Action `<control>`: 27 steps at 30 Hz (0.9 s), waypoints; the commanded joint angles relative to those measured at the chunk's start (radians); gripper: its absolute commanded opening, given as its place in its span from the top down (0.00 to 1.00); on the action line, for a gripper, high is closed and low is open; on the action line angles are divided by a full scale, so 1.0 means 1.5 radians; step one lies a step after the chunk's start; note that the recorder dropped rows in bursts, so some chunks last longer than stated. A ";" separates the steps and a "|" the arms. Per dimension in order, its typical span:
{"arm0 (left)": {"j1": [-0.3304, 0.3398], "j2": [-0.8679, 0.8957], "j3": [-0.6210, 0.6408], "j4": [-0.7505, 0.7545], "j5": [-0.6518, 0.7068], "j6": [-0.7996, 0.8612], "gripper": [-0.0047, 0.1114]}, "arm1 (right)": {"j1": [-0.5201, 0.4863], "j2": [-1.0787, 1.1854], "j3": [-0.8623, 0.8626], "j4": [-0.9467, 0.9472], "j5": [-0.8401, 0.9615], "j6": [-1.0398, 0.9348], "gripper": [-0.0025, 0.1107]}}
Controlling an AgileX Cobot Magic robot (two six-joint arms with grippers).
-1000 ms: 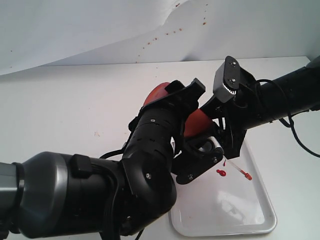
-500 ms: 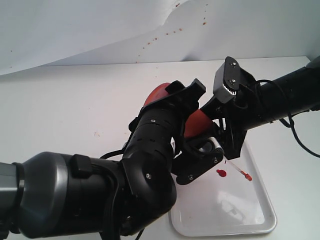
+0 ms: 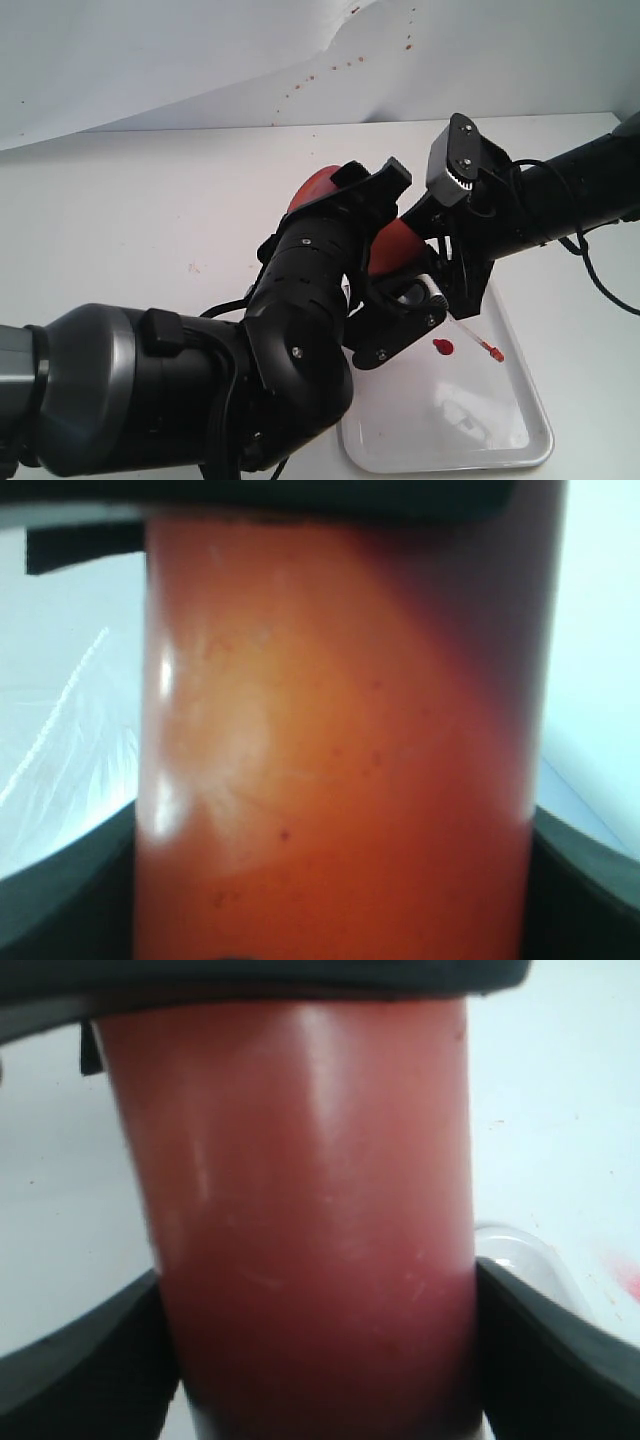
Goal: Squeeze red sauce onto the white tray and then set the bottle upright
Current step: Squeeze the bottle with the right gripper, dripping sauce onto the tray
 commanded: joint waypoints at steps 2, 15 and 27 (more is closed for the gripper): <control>0.000 -0.008 -0.010 0.018 0.025 -0.014 0.96 | 0.001 0.000 -0.001 0.005 0.010 0.004 0.34; 0.000 -0.008 -0.010 0.018 0.025 -0.014 0.96 | 0.001 0.000 -0.001 0.027 -0.002 0.010 0.16; 0.000 -0.008 -0.010 0.018 0.025 -0.014 0.96 | 0.001 0.000 -0.001 0.027 -0.005 0.012 0.98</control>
